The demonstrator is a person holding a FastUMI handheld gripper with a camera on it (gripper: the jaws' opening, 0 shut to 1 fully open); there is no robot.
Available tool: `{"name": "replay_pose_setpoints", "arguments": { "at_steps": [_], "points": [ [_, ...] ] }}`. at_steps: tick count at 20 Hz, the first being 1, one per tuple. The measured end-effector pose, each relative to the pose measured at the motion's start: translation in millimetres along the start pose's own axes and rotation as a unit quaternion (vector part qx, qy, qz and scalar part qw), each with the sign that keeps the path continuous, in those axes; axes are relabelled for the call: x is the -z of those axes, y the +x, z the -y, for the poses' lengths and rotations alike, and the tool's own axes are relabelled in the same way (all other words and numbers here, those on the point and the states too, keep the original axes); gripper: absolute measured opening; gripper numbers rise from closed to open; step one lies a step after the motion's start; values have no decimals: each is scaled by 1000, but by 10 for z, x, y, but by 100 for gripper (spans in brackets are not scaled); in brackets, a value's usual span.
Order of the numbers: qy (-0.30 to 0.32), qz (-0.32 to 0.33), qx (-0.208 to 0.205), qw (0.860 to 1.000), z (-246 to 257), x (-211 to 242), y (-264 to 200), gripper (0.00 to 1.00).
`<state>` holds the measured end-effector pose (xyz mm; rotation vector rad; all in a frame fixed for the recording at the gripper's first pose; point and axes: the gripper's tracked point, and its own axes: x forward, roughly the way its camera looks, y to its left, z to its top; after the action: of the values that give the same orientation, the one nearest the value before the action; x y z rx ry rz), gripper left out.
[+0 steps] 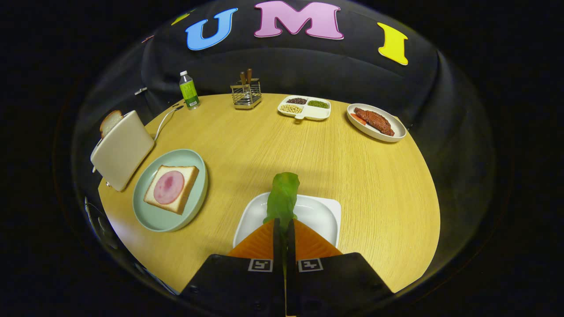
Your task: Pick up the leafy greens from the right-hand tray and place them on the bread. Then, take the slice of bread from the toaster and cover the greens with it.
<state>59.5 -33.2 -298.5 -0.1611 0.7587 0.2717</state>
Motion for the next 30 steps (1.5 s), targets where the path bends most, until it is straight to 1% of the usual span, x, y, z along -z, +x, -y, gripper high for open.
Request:
{"name": "replay_pose_setpoints", "arguments": {
  "at_steps": [6, 13, 19, 30],
  "points": [
    [-4, 37, 0, 999, -356, -418, -295, 6],
    [-29, 64, -8, 997, -1031, -743, -396, 6],
    [-66, 73, -12, 995, -1542, -802, -234, 6],
    [-68, 53, -25, 996, -2115, -696, 214, 7]
  ]
}}
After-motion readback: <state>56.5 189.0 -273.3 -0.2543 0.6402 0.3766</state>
